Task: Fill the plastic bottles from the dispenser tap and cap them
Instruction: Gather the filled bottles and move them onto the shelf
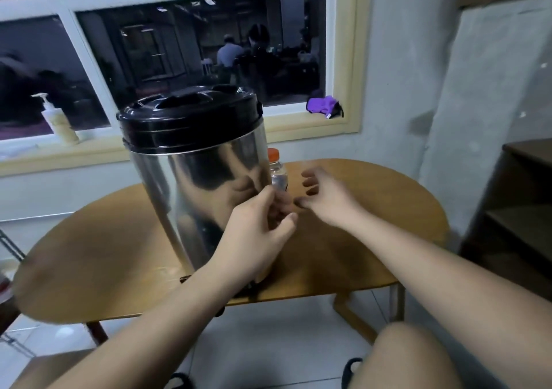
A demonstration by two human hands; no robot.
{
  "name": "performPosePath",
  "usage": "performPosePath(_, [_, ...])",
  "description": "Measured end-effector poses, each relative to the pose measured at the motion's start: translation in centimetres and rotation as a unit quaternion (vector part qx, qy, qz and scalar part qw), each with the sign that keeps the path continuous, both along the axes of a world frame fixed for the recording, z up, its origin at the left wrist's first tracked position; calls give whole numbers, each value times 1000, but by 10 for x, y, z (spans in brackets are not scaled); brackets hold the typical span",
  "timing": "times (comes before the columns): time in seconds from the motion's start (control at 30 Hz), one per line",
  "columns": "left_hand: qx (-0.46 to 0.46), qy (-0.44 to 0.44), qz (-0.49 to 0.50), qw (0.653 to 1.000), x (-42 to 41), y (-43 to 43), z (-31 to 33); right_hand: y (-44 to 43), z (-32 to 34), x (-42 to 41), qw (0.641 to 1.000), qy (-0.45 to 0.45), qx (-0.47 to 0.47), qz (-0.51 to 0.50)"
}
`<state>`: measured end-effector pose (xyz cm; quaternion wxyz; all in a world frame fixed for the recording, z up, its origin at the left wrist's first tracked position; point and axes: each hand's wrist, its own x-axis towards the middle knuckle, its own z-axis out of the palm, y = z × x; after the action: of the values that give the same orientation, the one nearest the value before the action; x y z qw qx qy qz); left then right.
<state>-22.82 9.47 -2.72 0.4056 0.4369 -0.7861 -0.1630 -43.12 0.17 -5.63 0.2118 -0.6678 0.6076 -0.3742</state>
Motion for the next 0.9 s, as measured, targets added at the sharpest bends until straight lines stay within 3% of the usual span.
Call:
performPosePath(0.27, [15, -14, 9, 1000, -8, -3, 3, -63, -25, 23, 985, -101, 68, 123])
performPosePath(0.47, [31, -14, 19, 999, -11, -3, 5, -69, -31, 31, 991, -98, 15, 85])
performPosePath(0.7, [44, 30, 4, 999, -8, 8, 10, -2, -28, 5, 987, -149, -52, 31])
performPosePath(0.9, [62, 57, -39, 996, -12, 19, 8, 87, 2, -19, 973, -188, -91, 97])
